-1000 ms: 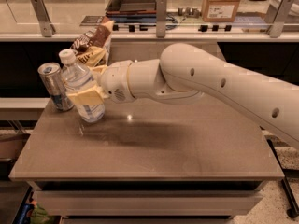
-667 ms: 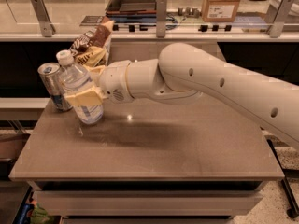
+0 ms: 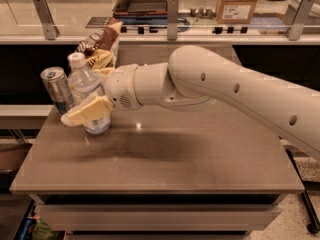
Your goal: Move blue plastic bottle near redbull can
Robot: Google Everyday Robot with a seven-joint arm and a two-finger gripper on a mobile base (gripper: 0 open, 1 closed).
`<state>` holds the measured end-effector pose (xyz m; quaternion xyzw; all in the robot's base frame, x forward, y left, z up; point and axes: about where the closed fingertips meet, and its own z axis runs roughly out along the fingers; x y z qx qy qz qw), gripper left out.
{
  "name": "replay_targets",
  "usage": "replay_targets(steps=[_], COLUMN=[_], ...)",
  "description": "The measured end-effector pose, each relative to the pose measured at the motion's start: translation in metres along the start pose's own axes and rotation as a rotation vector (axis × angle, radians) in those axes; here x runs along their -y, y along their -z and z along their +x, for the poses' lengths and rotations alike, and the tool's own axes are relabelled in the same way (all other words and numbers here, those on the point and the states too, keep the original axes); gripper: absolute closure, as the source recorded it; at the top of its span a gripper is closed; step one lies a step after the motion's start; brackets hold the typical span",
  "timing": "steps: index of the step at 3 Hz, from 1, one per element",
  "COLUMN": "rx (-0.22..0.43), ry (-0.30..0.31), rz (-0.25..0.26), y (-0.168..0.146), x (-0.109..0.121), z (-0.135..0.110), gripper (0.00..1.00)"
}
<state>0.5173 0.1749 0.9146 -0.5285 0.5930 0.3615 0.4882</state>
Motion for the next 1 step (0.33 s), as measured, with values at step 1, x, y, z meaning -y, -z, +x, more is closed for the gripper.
replay_targets(steps=[1], rx=[0.000], ry=[0.000], rz=[0.000], y=[0.0000], x=[-0.0001], z=[-0.0001], gripper=[0.00])
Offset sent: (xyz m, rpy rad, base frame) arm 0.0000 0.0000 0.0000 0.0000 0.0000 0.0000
